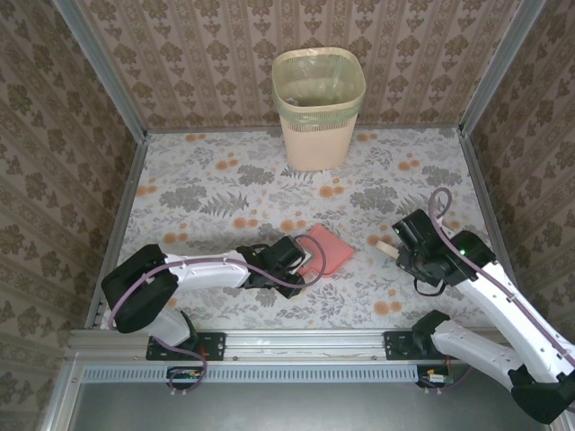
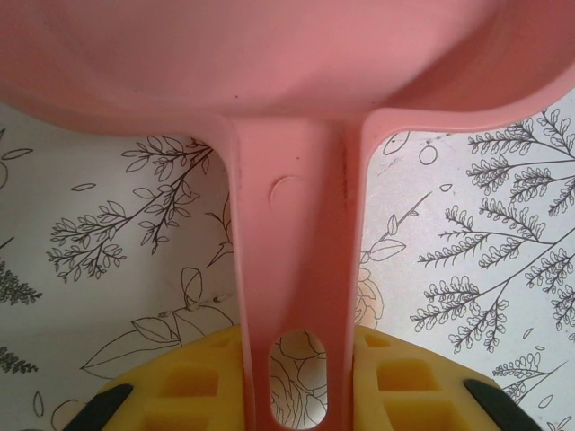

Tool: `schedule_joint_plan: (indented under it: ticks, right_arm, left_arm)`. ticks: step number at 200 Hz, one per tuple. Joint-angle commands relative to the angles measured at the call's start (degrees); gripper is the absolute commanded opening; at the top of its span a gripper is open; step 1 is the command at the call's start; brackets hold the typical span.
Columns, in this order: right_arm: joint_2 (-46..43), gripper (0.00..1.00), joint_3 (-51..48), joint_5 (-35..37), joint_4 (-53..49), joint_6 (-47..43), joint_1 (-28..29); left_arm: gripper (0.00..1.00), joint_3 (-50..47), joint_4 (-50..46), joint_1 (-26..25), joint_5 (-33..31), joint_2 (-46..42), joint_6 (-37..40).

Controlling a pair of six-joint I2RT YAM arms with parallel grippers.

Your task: Sweep away the paper scraps from the table

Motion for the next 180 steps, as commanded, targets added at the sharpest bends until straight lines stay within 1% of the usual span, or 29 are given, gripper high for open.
schedule_joint_plan:
  ticks: [1,14,49,98,115,123,152,166,180]
  right_arm:
    - [1.6,0.00,0.0,2.1,10.2,-8.4,-0.3]
    - [3.4,0.00,1.3,1.9,11.7,-9.4,-0.4]
    - [7.4,0.00,6.1,1.3,11.7,-11.0,-0.4]
    - [3.5,0.00,8.0,-3.1,15.1,-12.7,-0.4]
    - [2.6,0.00,8.8,-2.9,15.5,-12.6,-0.4]
    - [2.4,0.00,9.3,-1.3,15.2,-12.7,-0.5]
    - [2.3,0.00,9.2,11.2,16.0,-13.6,-1.4]
    - [3.4,0.00,8.0,16.3,18.3,-15.2,-3.0]
    - [6.2,0.00,7.1,20.8,18.8,-15.7,-5.9]
  left_arm:
    - [0.00,0.7,-3.9,-0.6,-0.5,0.8,1.1]
    - [0.00,0.8,-4.0,-0.6,-0.5,1.0,1.2]
    - [0.00,1.1,-4.4,-0.6,-0.8,1.8,1.4]
    - [0.00,1.6,-5.2,-0.8,-1.6,1.7,2.0]
    - [0.00,1.7,-5.6,-0.8,-2.3,1.8,2.1]
    - [0.00,1.8,-5.7,-0.8,-2.5,1.9,2.2]
    - [0.00,2.3,-6.3,-1.4,-2.4,2.1,2.7]
    - [0.00,2.8,-6.4,-2.6,-1.9,2.1,3.5]
    - [0.00,3.8,-7.0,-4.3,-2.0,2.4,4.3]
